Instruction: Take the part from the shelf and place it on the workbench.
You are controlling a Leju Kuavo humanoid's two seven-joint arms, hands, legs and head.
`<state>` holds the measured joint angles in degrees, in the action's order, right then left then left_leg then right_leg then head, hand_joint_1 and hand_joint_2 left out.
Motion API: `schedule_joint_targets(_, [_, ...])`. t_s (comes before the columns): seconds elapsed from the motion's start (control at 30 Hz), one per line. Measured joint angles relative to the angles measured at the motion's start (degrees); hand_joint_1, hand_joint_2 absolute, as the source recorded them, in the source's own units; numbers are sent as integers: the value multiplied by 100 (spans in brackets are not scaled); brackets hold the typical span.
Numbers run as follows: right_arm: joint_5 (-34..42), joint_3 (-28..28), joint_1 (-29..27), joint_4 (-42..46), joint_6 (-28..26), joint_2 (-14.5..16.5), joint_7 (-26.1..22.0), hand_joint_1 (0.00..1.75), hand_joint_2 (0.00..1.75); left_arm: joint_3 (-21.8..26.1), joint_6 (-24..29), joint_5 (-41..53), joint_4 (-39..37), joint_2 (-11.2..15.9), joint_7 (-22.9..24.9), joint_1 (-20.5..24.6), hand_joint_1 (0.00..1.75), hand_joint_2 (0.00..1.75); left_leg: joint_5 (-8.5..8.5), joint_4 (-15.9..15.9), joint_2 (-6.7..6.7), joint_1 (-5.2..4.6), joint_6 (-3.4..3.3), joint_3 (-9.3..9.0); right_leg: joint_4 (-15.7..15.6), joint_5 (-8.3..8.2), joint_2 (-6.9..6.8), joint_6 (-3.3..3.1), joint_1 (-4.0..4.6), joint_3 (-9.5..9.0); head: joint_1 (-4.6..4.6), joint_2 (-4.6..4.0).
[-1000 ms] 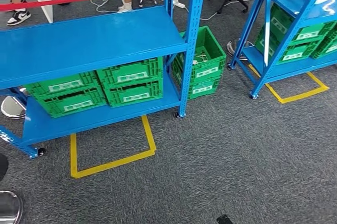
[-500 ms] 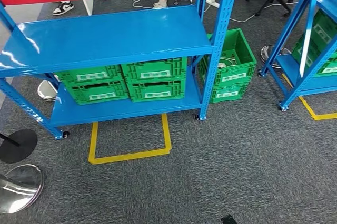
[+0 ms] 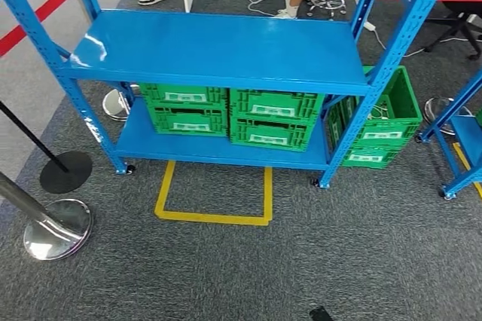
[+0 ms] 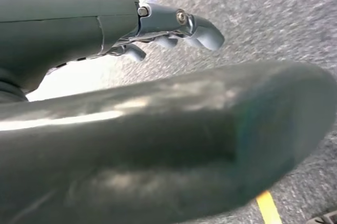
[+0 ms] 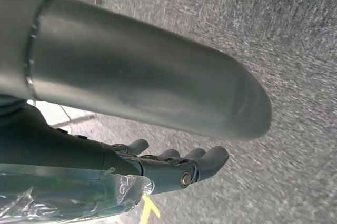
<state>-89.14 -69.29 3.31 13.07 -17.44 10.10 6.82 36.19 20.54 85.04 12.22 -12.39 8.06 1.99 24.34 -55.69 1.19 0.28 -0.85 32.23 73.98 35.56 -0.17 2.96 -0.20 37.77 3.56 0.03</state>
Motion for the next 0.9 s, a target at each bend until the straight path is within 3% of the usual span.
schedule_joint_targets(0.03, [24,-1,-2,0,-4,-1,2,0,0,8,11,-4,0,1,13,-5,0,0,2,-1,52,0,2,-7,19,-84,8,0,-1,54,2,0])
schedule_joint_targets(0.1, [86,-10,1,0,3,-2,73,0,0,40,29,-21,0,-1,57,-7,0,0,13,-2,133,9,21,-32,-606,-523,24,-6,-13,-170,2,1])
schedule_joint_targets(0.13, [115,-19,8,-2,16,-1,134,0,0,67,37,-30,0,-3,87,-4,0,44,23,-7,160,6,44,-43,-1015,-711,59,-4,-21,-345,3,0])
schedule_joint_targets(0.2, [161,-49,32,-10,48,2,253,0,87,130,56,-40,0,-3,154,1,0,131,37,-22,188,-6,103,-38,-1548,-899,137,-31,-34,-588,-4,0])
schedule_joint_targets(0.23, [169,-63,42,-17,62,5,286,0,131,155,55,-44,0,-1,191,2,0,175,35,-29,191,-17,90,-25,-1613,-895,162,-44,-35,-613,-7,0])
schedule_joint_targets(0.27, [174,-75,48,-22,76,7,312,0,175,180,42,-48,0,2,233,3,0,175,25,-31,191,-20,53,-12,-1626,-906,168,-62,-36,-615,-11,0])
schedule_joint_targets(0.33, [189,-91,46,-27,99,10,346,0,175,237,4,-59,0,5,290,5,0,175,2,-17,189,-22,-35,-6,-1630,-921,169,-70,-27,-597,-11,0])
schedule_joint_targets(0.43, [327,-49,38,-27,129,-5,362,0,175,281,-47,-147,0,23,267,6,0,175,-21,25,189,-10,-18,-14,-1627,-926,169,-112,-3,-587,-11,0])
schedule_joint_targets(0.57, [775,224,0,-25,215,-45,319,0,0,216,-156,-569,2,77,211,-15,0,0,-38,69,189,16,157,-21,-1624,-924,164,-151,18,-577,-12,1])
schedule_joint_targets(0.7, [1298,575,-67,-8,308,-122,255,0,0,51,-276,-1077,3,139,145,-63,0,0,-38,75,189,23,229,-19,-1624,-927,164,-160,23,-578,-8,1])
schedule_joint_targets(0.9, [2004,1117,-167,47,439,-196,173,0,0,-235,-437,-1767,34,243,57,-138,0,0,-39,73,189,12,232,-17,-1646,-941,164,-159,12,-590,-7,1])
